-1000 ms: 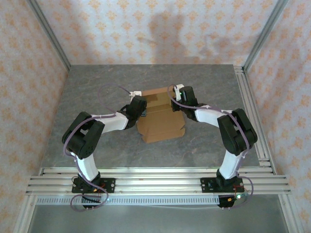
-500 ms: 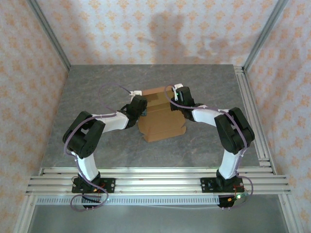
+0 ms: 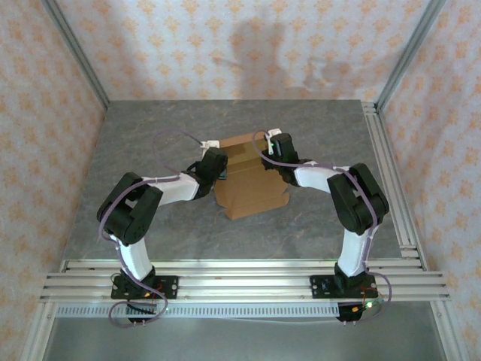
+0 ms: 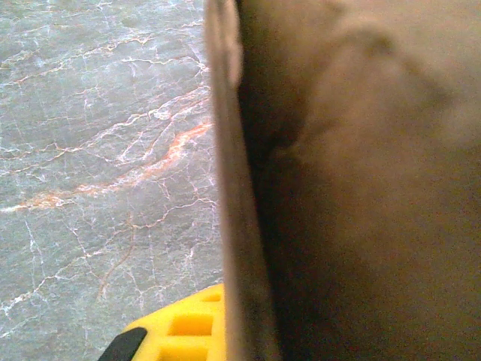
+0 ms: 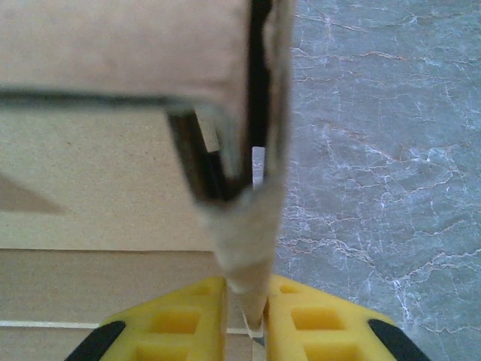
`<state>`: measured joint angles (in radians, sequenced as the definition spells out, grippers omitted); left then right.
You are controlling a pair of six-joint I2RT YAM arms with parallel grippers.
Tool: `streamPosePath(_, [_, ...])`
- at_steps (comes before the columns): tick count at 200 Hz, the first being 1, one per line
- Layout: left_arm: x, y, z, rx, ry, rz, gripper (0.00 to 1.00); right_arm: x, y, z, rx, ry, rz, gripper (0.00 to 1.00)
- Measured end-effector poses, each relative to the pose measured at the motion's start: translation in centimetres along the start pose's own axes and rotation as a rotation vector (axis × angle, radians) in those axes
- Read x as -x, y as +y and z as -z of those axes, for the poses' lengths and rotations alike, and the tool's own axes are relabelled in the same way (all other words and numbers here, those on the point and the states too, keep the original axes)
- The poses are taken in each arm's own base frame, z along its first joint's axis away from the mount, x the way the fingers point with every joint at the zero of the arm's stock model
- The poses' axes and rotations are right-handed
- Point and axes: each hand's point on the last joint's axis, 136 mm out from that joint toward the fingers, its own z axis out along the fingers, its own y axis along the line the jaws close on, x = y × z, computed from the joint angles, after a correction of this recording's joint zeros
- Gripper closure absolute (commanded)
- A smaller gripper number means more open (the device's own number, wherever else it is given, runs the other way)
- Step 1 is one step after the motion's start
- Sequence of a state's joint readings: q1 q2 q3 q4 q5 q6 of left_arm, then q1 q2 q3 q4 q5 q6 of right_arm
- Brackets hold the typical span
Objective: Fold the paper box
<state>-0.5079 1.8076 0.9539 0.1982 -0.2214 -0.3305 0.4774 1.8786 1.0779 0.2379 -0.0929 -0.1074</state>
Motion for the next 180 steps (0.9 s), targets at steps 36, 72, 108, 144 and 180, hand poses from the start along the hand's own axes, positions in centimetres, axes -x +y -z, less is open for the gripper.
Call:
streamPosePath(36, [0.0,0.0,0.0,0.0,0.0,0.0,1.0,0.0,-0.2,-0.3,-0.01,-0.002,-0.003,0.95])
streamPosePath(72, [0.0,0.0,0.0,-0.001,-0.002,0.001,1.0,0.1,-0.5,-0.2,-0.038,-0.008,0.004,1.0])
streamPosePath(108, [0.0,0.0,0.0,-0.001,-0.002,0.001,1.0,0.0,-0.5,-0.2,-0.08,-0.013,0.02,0.82])
streamPosePath(144, [0.0,-0.1,0.0,-0.003,-0.001,0.001,1.0,0.0,-0.3,-0.7,-0.079,-0.018,-0.001,0.75])
streamPosePath(180, [0.0,-0.1,0.0,-0.005,-0.001,0.001,1.0,0.3,-0.2,-1.0,-0.067,-0.029,-0.034,0.77])
